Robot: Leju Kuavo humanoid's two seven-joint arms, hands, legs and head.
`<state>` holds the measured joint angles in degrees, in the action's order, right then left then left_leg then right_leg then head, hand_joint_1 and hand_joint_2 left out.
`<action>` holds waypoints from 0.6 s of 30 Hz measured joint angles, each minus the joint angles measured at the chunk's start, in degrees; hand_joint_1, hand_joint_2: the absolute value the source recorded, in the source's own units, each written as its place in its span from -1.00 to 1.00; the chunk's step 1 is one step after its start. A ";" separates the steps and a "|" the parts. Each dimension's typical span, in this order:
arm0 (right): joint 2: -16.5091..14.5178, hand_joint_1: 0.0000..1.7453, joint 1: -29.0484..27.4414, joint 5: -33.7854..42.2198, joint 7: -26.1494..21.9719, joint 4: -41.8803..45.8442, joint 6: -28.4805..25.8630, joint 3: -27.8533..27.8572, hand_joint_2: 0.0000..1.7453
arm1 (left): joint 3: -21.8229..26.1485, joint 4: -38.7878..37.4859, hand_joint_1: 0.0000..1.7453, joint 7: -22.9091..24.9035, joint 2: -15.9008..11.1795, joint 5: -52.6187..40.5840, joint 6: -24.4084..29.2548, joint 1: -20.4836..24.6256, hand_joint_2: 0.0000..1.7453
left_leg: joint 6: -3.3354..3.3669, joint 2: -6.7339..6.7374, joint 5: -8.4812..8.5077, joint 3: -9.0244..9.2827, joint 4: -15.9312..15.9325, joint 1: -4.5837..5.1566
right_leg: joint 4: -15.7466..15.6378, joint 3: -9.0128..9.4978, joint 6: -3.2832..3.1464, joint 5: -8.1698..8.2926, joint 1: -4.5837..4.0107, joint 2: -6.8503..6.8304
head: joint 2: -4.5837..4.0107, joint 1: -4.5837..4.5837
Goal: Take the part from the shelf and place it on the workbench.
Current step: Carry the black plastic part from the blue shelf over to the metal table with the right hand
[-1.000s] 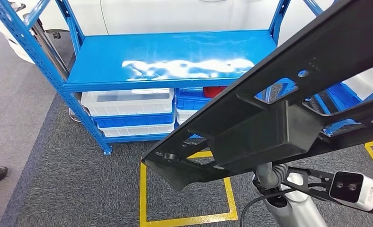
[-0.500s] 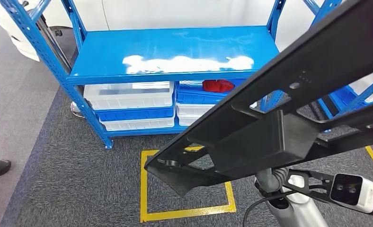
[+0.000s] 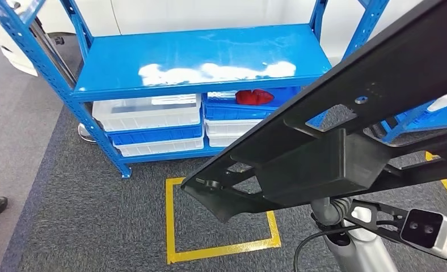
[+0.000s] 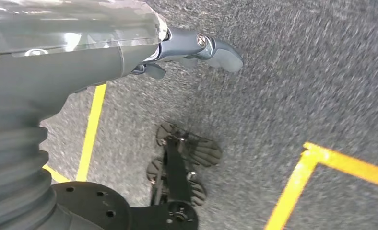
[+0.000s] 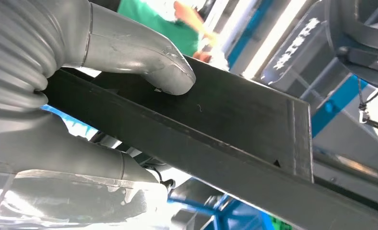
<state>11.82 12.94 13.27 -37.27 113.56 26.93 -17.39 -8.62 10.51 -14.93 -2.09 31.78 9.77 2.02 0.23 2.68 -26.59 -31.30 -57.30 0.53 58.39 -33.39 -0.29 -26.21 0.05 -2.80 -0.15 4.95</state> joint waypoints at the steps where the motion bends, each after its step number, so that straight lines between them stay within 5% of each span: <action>1: 0.04 1.00 -0.07 -0.62 -0.01 0.33 0.01 0.00 1.00 | 0.07 0.00 -1.00 0.11 0.01 -0.01 -0.01 0.01 1.00 | -0.28 0.42 -0.20 -0.06 -0.08 -0.02 | -0.03 -0.11 -0.31 0.15 0.09 0.52 | 0.00 0.00; 3: 0.14 1.00 -0.09 -1.38 -0.02 1.06 0.02 -0.02 1.00 | 0.21 0.00 -1.00 0.23 0.03 -0.02 -0.07 0.05 1.00 | -0.91 -0.17 -1.92 -0.76 -2.10 -0.20 | -0.31 -0.06 -0.94 0.45 0.22 1.46 | 0.00 0.01; 6: 0.21 1.00 -0.14 -2.02 -0.01 1.66 -0.07 -0.05 1.00 | 0.36 0.00 -1.00 0.54 0.02 -0.08 -0.13 0.07 1.00 | -1.50 -1.90 -7.23 -5.28 -12.50 -0.45 | -0.39 -0.11 -1.45 0.65 0.18 2.76 | 0.00 0.01; 8: 0.22 1.00 -0.35 -2.88 0.00 2.44 -0.11 -0.12 1.00 | 0.36 0.00 -1.00 1.19 0.01 -0.39 -0.13 0.02 1.00 | -1.48 -2.11 -7.96 -7.29 -16.75 -0.47 | -0.22 -0.21 -1.52 0.70 0.08 3.87 | 0.00 0.01; 10: 0.22 1.00 -0.81 -4.44 -0.01 4.01 -0.56 -0.45 1.00 | 0.34 0.00 -1.00 1.87 -0.05 -0.88 -0.15 -0.07 1.00 | -1.17 -2.65 -4.60 -5.29 -12.38 -0.49 | 0.01 -0.22 -1.50 0.69 0.06 5.13 | 0.00 0.02; 12: 0.22 1.00 -1.24 -5.72 -0.01 5.46 -1.74 -1.24 1.00 | 0.33 -0.03 -1.00 2.59 -0.31 -1.19 -0.13 -0.17 1.00 | -0.74 -5.03 -1.26 -1.62 -4.41 -0.60 | 0.23 -0.36 -1.30 0.73 0.10 6.34 | 0.00 0.00; 14: 0.22 1.00 -1.43 -5.88 -0.01 6.09 -3.03 -2.13 1.00 | 0.32 -0.07 -1.00 3.33 -0.62 -1.42 -0.08 -0.13 1.00 | -0.44 -6.67 -0.47 0.03 -0.75 -0.57 | 0.30 -0.79 -0.68 1.02 0.27 7.45 | 0.00 0.01; 16: 0.22 1.00 -1.47 -5.42 -0.01 6.24 -3.91 -2.57 1.00 | 0.27 -0.09 -1.00 3.86 -0.88 -1.79 -0.11 0.15 1.00 | -0.01 -5.79 -0.17 0.15 -0.26 -0.55 | 0.18 -1.18 0.13 1.41 0.42 8.42 | 0.00 0.01; 18: 0.22 1.00 -1.43 -4.75 -0.01 6.30 -4.56 -2.65 1.00 | 0.19 -0.09 -1.00 4.11 -1.07 -2.14 -0.17 0.36 1.00 | 0.73 -4.45 0.43 0.19 0.44 -0.72 | 1.35 -1.89 0.62 0.47 0.28 6.95 | 0.00 -0.01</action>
<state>12.04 11.51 8.52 -37.28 119.86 22.38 -20.04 -8.43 10.43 -10.82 -3.16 29.64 9.60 2.39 0.96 -1.77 -26.16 -31.11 -56.86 -0.20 59.74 -35.28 0.34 -25.74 0.33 4.15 -0.15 4.94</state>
